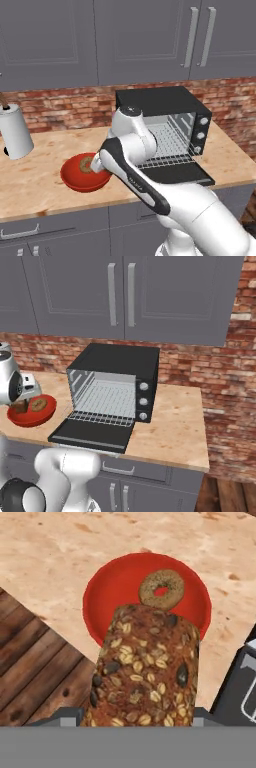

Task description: Pick up the heated bread from the toaster oven and place it in the bowl. Then move the bread bowl to the dining counter.

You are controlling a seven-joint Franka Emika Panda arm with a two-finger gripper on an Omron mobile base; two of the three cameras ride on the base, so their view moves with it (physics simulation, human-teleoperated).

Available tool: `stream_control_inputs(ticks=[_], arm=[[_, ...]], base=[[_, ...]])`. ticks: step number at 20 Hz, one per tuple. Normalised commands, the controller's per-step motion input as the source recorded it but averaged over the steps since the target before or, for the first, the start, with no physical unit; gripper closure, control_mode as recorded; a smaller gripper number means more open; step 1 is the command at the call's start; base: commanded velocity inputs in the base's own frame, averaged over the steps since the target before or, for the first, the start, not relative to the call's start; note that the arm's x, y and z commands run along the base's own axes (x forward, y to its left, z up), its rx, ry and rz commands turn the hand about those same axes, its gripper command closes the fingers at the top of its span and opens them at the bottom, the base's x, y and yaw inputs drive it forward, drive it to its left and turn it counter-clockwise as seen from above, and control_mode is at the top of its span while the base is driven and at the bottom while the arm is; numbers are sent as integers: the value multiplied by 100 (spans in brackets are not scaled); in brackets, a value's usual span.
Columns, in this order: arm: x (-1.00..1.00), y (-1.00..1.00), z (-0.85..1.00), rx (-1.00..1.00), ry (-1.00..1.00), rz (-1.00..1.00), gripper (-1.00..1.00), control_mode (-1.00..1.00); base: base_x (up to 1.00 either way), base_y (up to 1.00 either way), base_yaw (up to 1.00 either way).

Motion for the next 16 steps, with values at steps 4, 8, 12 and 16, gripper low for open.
stream_control_inputs(ticks=[4,8,12,16], arm=[[26,84,-34,-7,6,20,100,-100],[67,74,-56,-1,0,13,100,-100],[73,22,-61,-5,0,4,100,-100],[73,-15,-51,-12,0,0,-100,-100]], base=[[0,0,0],[0,0,0],[0,0,0],[0,0,0]])
